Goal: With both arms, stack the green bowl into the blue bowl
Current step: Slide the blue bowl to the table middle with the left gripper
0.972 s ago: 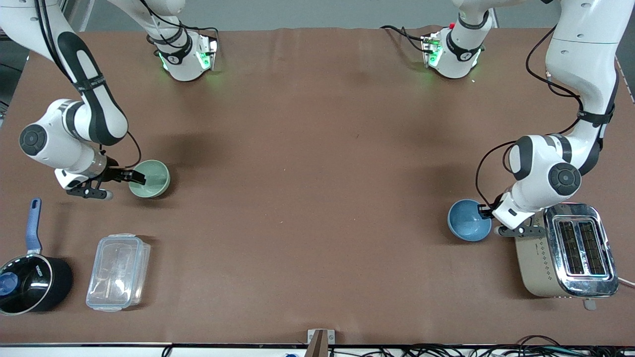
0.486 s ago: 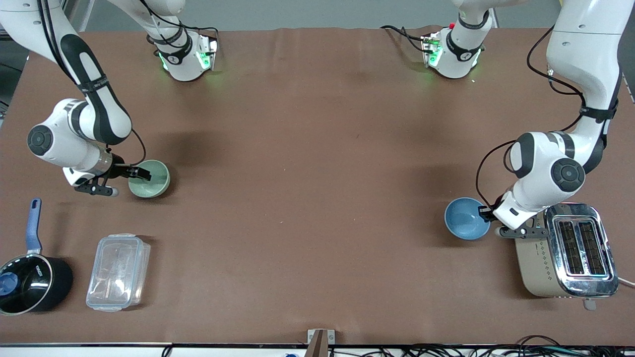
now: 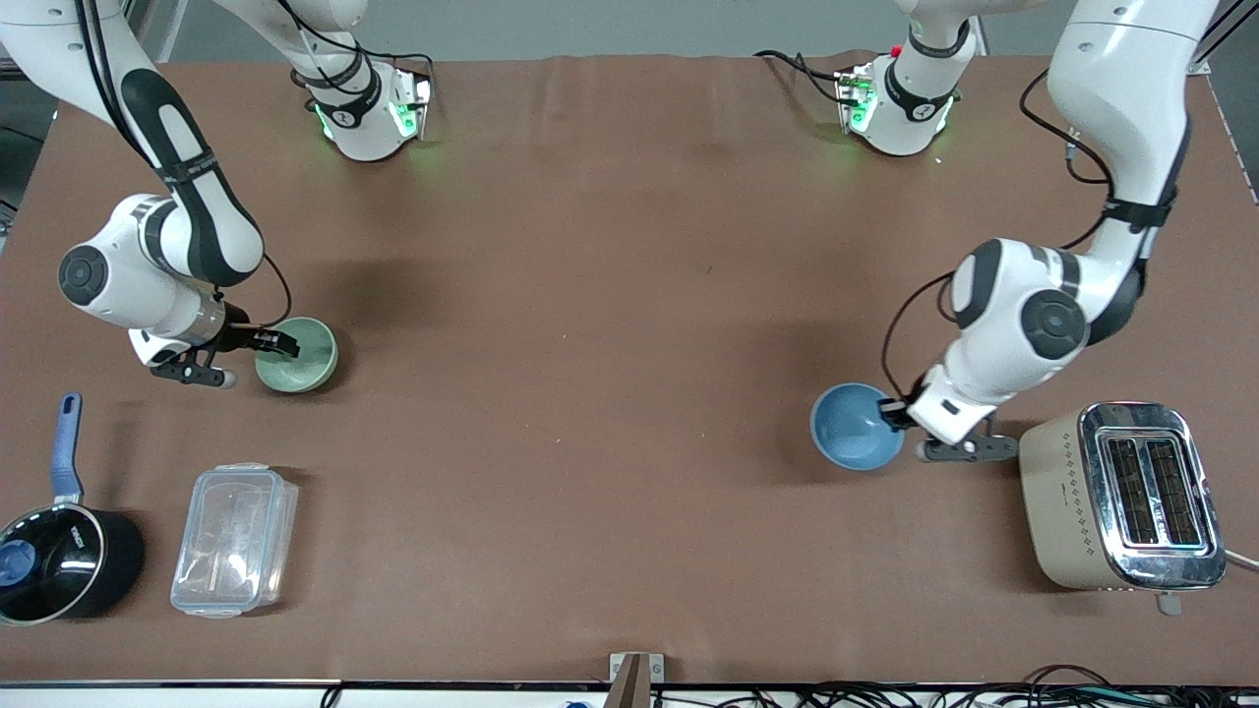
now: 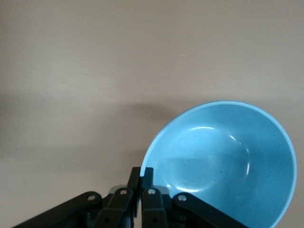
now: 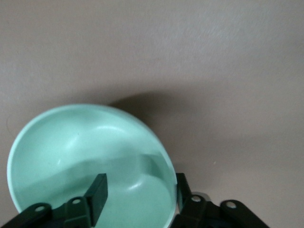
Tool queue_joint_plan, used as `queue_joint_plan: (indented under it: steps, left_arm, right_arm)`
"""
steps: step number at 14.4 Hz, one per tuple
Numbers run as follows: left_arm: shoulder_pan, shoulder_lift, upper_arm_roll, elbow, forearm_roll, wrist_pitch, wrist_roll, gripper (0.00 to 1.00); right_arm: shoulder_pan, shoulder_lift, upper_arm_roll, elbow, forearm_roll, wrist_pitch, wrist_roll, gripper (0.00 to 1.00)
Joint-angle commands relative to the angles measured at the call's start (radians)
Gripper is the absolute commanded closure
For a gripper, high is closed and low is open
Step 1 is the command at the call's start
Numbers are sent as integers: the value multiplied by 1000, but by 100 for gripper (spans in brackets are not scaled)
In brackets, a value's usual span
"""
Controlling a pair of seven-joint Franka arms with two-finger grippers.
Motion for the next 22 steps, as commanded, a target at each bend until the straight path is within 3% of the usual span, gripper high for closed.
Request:
queue_joint_plan:
  steps: [1, 5, 7, 10, 12, 14, 18, 21, 22]
  left_arm:
    - [-109, 2, -15, 39, 17, -19, -192, 100]
    - [-297, 71, -7, 111, 25, -19, -453, 100]
    - [-363, 89, -7, 126, 49, -19, -522, 100]
    - [-436, 121, -7, 128, 72, -10, -608, 100]
    - [-490, 159, -4, 151, 104, 1, -685, 100]
    - [-516, 199, -6, 192, 166, 4, -774, 100]
    - [-570, 267, -6, 267, 213, 4, -869, 100]
    - [-575, 276, -6, 269, 212, 5, -883, 97]
    - [-582, 281, -6, 272, 212, 7, -888, 89]
  right_arm:
    - [-10, -16, -3, -26, 18, 33, -3, 43]
    - [-9, -14, -5, -26, 18, 33, -3, 51]
    - [-9, -8, -5, -27, 18, 33, -5, 66]
    - [-7, -5, -5, -27, 18, 31, -6, 76]
    - [-7, -6, -3, -26, 18, 22, -19, 92]
    - [-7, -20, -5, -24, 18, 14, -19, 97]
    - [0, -109, -5, 38, 16, -169, -19, 98]
    - [5, -145, -6, 205, 13, -434, -23, 98]
    - [5, -148, -8, 268, 10, -508, -23, 98]
